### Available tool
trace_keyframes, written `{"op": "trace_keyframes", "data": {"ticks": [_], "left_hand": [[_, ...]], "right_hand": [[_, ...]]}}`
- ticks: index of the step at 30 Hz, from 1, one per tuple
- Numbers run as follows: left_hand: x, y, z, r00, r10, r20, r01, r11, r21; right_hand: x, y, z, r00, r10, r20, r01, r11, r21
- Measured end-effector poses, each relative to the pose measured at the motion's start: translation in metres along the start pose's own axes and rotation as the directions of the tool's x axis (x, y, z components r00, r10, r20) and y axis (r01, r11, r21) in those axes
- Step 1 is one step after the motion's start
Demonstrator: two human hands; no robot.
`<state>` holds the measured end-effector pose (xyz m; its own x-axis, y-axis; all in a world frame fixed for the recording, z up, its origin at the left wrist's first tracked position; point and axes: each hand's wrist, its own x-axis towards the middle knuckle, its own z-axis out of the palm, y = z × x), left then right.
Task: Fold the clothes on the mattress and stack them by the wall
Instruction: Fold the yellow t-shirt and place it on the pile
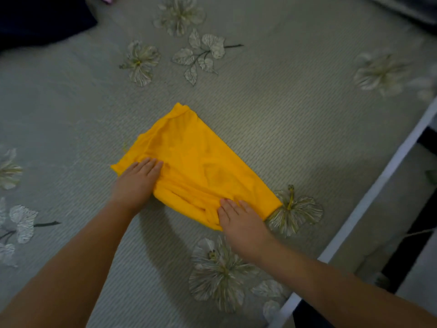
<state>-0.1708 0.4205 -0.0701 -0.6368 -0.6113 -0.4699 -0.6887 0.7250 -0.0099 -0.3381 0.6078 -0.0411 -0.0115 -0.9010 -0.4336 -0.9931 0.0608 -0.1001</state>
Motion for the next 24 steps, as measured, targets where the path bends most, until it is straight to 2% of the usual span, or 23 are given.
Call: {"op": "trace_keyframes", "data": {"ticks": [2,3,6,8,11,15,18,24], "left_hand": [[-0.005,0.016,-0.024,0.999,-0.021,-0.044,0.018,0.997,-0.076],[-0.006,0.026,-0.037,0.995,0.012,-0.096,-0.021,0.995,-0.095],[0.004,0.058,-0.093,0.948,0.196,-0.25,-0.194,0.98,0.034],[0.022,0.077,-0.133,0.936,0.285,-0.207,-0.268,0.958,0.106],[0.053,0.105,-0.183,0.949,0.297,-0.105,-0.287,0.953,0.102],[0.094,0.157,-0.247,0.916,0.36,-0.175,-0.333,0.928,0.167],[0.137,0.195,-0.289,0.917,0.361,-0.169,-0.323,0.922,0.215],[0.267,0.274,-0.381,0.917,0.359,-0.174,-0.321,0.923,0.211]], "right_hand": [[0.0,0.035,-0.024,0.998,0.044,-0.048,-0.042,0.998,0.051],[-0.002,0.052,-0.037,0.996,0.067,-0.054,-0.064,0.996,0.063],[-0.012,0.107,-0.074,0.995,0.089,0.044,-0.095,0.986,0.136],[-0.019,0.145,-0.098,0.99,0.144,-0.005,-0.142,0.982,0.125],[-0.031,0.201,-0.134,0.976,0.2,-0.087,-0.191,0.977,0.098],[-0.042,0.275,-0.172,0.947,0.291,-0.134,-0.273,0.952,0.138],[-0.041,0.336,-0.189,0.941,0.294,-0.165,-0.267,0.949,0.171],[-0.007,0.495,-0.241,0.92,0.334,-0.205,-0.289,0.931,0.222]]}}
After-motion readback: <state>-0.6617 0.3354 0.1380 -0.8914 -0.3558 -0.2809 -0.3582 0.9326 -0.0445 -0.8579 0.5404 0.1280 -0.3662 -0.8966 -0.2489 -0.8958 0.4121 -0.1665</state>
